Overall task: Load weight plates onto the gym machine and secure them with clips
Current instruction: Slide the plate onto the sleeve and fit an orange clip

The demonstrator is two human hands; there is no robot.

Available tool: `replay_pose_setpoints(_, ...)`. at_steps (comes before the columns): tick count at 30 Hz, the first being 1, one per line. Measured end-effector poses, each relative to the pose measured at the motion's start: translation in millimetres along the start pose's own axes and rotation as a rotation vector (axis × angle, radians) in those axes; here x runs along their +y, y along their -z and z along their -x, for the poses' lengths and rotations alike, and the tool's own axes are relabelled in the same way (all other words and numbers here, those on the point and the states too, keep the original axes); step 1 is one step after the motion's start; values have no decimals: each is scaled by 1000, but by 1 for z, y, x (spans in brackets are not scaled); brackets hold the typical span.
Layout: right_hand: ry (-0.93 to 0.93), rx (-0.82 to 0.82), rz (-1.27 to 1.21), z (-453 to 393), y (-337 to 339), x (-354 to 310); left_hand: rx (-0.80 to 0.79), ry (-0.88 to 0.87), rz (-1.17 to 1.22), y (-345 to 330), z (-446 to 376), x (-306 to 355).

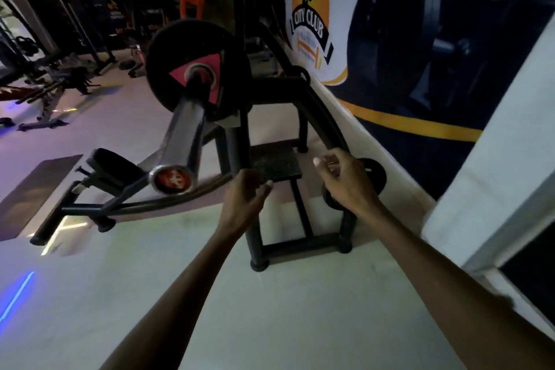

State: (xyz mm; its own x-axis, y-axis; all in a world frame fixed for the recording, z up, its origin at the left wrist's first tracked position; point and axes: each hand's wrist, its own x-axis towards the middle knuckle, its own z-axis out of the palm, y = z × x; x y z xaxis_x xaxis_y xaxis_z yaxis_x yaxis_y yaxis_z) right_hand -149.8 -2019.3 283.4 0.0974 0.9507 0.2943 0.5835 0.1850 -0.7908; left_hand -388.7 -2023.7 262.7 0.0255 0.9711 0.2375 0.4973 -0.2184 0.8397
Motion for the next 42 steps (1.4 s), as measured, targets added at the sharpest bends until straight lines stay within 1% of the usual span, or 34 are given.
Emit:
replay_pose_setpoints(3, -106, -5, -27, 21, 29, 41, -96, 41, 33, -55, 7, 2)
replay_pose_setpoints(7, -182, 37, -3, 29, 63, 91, -184, 74, 63, -127, 4, 12)
replay_pose_setpoints(11, -262, 46, -10, 7, 89, 159, -270, 88, 49, -199, -20, 17)
replay_pose_setpoints(14, -311, 33, -25, -24, 103, 219, -305, 134, 25, -257, -52, 6)
replay_pose_setpoints(17, -369, -23, -46, -65, 108, 282, -328, 215, -7, -315, -91, -14)
replay_pose_setpoints(19, -376, -60, -54, -89, 104, 319, -327, 245, -36, -343, -115, -29)
replay_pose_setpoints(24, -362, -154, -23, -147, 69, 410, -281, 330, -85, -405, -168, -85)
replay_pose_setpoints(29, -316, -252, 23, -180, 24, 486, -253, 348, -158, -440, -194, -151)
replay_pose_setpoints(31, -293, -273, 7, -187, 13, 504, -239, 318, -177, -450, -195, -175)
replay_pose_setpoints(34, -272, -226, -17, -192, 3, 526, -173, 267, -154, -458, -193, -186)
replay_pose_setpoints(38, -228, -164, -11, -194, -3, 543, -108, 312, -137, -463, -193, -191)
replay_pose_setpoints(40, -187, -172, -9, -194, -2, 547, -137, 312, -150, -466, -189, -191)
replay_pose_setpoints(42, -156, -217, 27, -193, 0, 551, -165, 310, -160, -469, -184, -189)
